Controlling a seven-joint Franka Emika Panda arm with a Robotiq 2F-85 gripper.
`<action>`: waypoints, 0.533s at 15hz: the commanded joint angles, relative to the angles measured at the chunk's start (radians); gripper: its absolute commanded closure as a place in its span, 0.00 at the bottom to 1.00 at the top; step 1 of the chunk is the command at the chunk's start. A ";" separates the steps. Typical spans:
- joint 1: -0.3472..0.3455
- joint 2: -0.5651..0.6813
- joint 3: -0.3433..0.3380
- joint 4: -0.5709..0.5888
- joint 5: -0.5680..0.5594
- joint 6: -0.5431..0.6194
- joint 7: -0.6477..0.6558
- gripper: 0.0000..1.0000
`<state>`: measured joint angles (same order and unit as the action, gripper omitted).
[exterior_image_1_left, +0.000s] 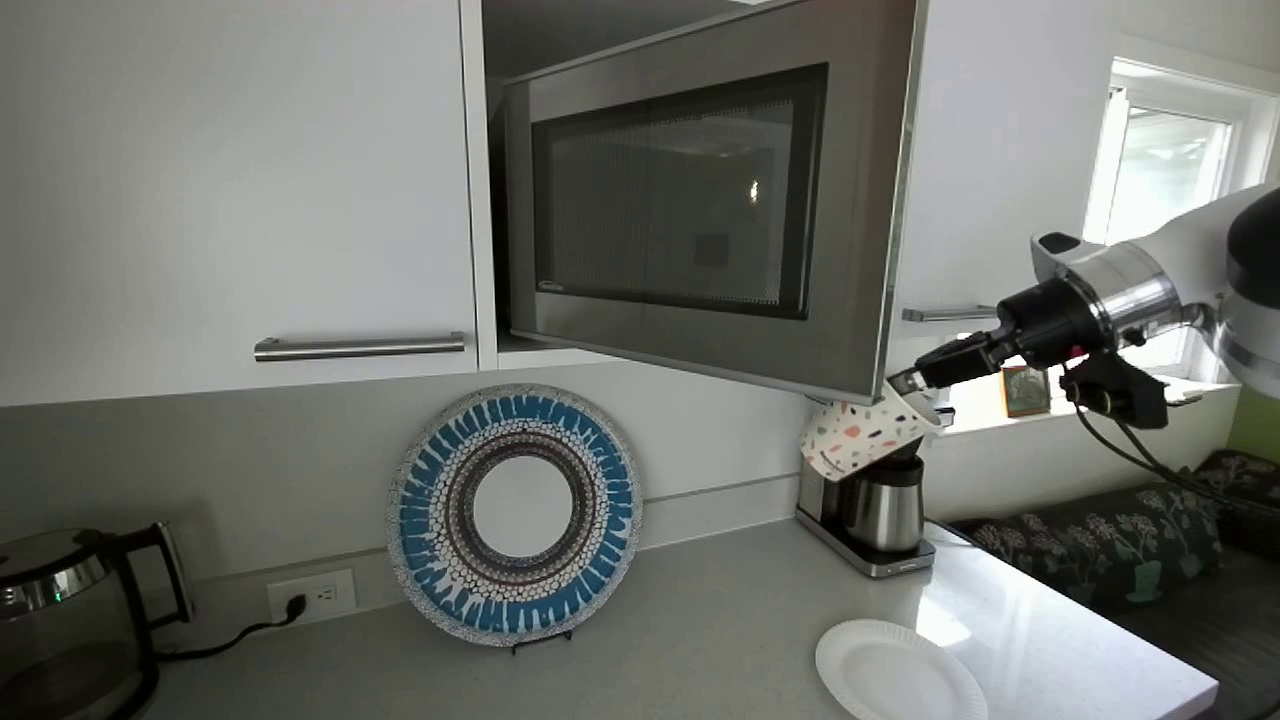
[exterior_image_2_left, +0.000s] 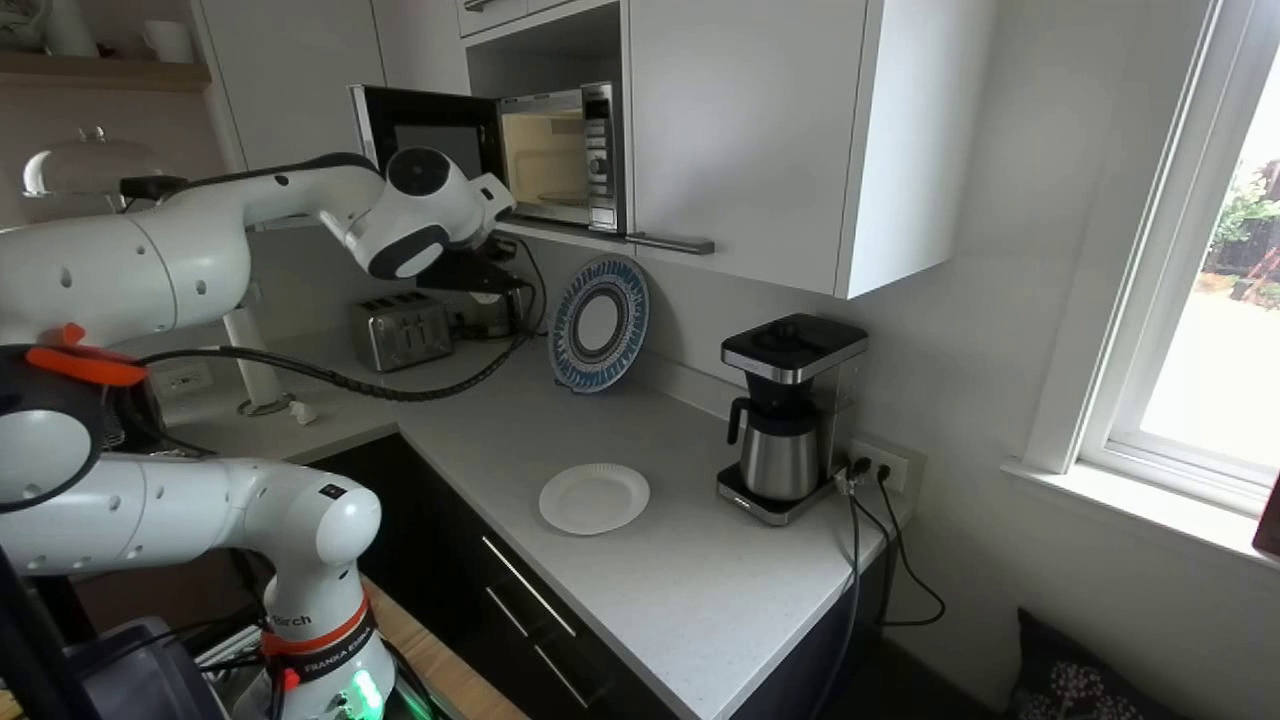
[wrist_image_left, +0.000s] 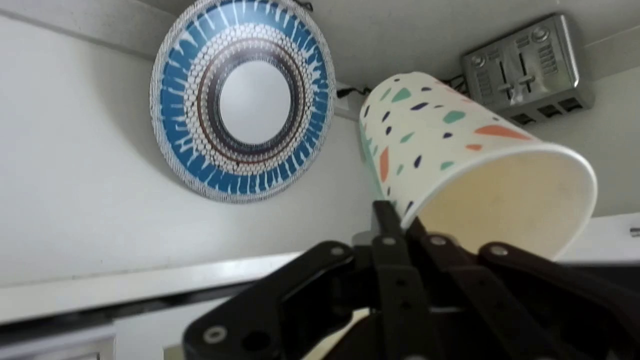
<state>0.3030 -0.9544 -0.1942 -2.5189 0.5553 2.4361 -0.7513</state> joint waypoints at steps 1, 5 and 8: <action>0.046 0.004 0.015 0.081 -0.016 0.061 0.035 0.99; 0.051 0.021 0.076 0.151 -0.043 0.165 0.113 0.99; 0.035 0.052 0.128 0.199 -0.104 0.257 0.214 0.99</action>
<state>0.3536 -0.9458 -0.1104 -2.3676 0.5211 2.6187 -0.6453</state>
